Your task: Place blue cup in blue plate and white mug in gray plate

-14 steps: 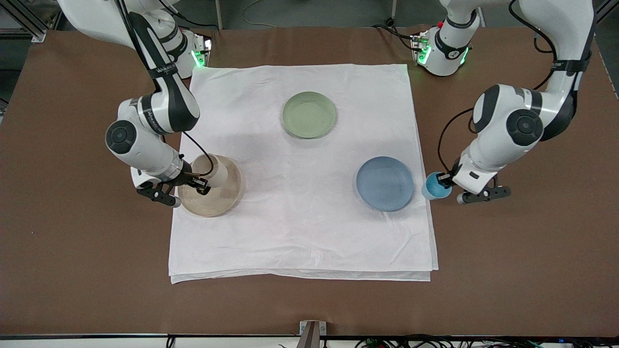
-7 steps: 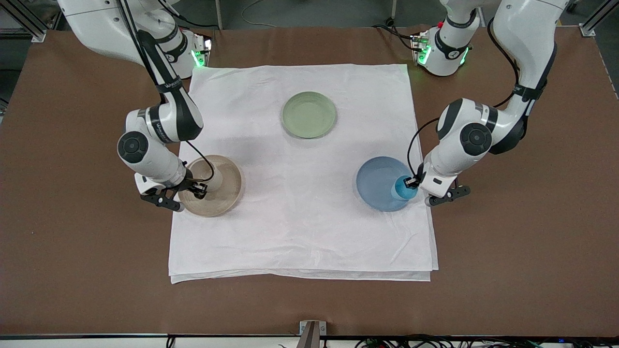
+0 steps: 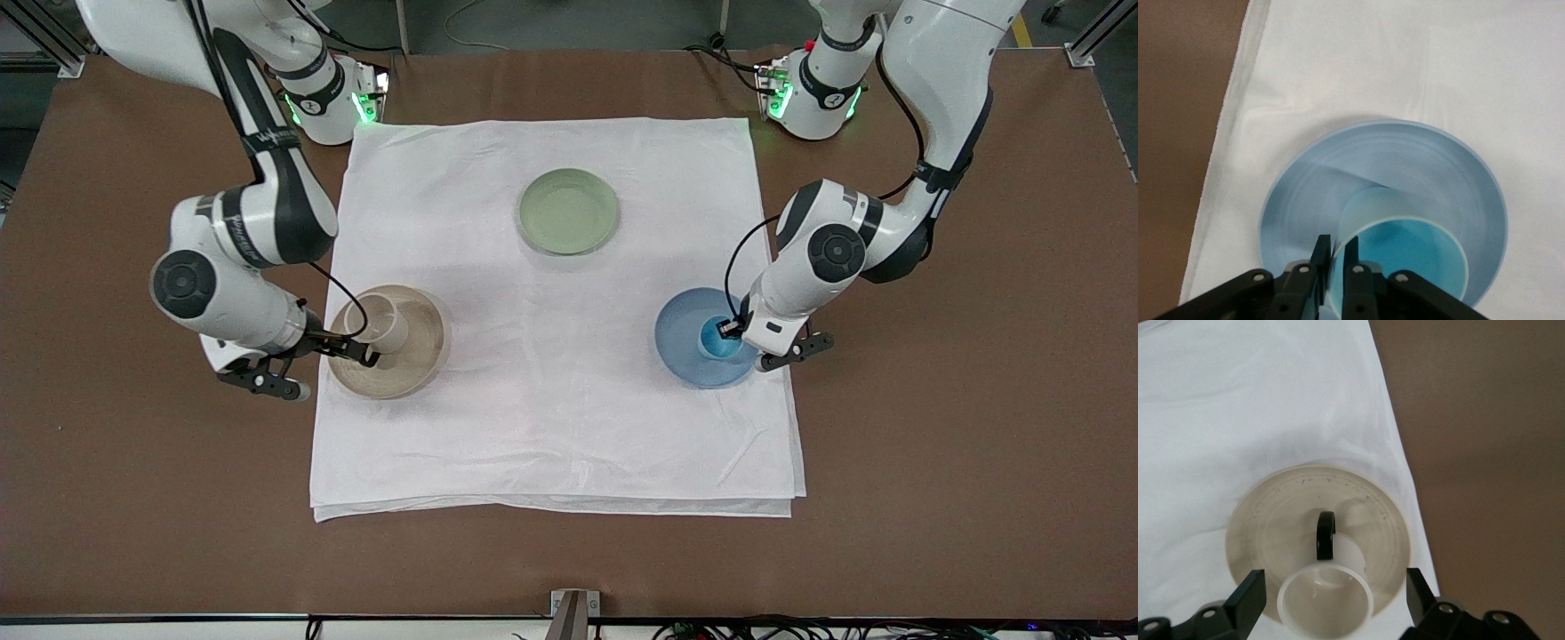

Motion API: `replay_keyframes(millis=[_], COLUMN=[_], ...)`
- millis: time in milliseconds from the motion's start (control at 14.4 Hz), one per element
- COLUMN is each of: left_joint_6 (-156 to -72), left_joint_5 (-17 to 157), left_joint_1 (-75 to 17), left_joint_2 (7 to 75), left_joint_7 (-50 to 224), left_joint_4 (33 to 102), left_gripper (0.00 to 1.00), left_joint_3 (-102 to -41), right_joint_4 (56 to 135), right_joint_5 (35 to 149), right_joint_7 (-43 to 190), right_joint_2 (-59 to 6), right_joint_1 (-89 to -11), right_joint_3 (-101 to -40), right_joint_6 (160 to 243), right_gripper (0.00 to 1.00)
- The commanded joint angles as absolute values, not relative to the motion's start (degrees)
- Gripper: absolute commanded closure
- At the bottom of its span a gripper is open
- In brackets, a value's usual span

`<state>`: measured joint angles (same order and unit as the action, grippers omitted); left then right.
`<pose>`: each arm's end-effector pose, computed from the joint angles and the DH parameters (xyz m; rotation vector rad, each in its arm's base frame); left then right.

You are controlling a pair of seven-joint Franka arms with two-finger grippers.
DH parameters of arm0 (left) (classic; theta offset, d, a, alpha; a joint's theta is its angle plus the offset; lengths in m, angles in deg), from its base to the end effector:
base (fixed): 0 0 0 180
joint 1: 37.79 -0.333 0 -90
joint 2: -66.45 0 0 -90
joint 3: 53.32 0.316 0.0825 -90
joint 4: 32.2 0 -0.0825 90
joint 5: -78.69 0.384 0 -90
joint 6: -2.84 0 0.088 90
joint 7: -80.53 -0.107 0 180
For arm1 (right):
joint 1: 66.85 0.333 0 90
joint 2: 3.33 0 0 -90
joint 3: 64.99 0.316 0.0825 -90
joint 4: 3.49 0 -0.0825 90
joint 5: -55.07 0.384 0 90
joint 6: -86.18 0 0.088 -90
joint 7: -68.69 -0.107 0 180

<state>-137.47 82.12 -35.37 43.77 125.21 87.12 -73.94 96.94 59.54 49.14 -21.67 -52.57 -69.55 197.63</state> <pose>0.5409 -0.2266 0.2457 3.0115 0.5431 -0.0864 0.6172 0.1148 0.3778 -3.1066 0.3153 0.2092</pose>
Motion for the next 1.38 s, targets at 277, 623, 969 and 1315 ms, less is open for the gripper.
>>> replay_keyframes(millis=[277, 623, 969, 1315], left_joint_6=[-134.38, -116.27, -102.92, -94.39], left_joint_5=[83.26, 83.35, 83.43, 83.43], left_joint_1=[-36.47, -41.91, -47.09, -51.50], left_joint_2=[51.15, 51.95, 52.04, 52.56], left_joint_7=[126.23, 120.19, 108.67, 98.91], left_joint_4=[84.71, 68.11, 55.87, 52.01], left_gripper=[0.00, 0.00, 0.00, 0.00], left_joint_3=[-73.19, -72.84, -72.75, -72.75], right_joint_4=[85.28, 76.79, 73.59, 81.64], right_joint_5=[54.82, 54.37, 55.34, 54.81], right_joint_7=[70.79, 70.71, 69.75, 69.92], right_joint_2=[-15.47, -14.23, -14.41, -9.42], right_joint_1=[-65.52, -69.40, -69.05, -66.86], right_joint_3=[-69.12, -68.85, -68.59, -68.42], right_joint_6=[174.71, 165.32, 161.86, 166.67], right_gripper=[0.00, 0.00, 0.00, 0.00])
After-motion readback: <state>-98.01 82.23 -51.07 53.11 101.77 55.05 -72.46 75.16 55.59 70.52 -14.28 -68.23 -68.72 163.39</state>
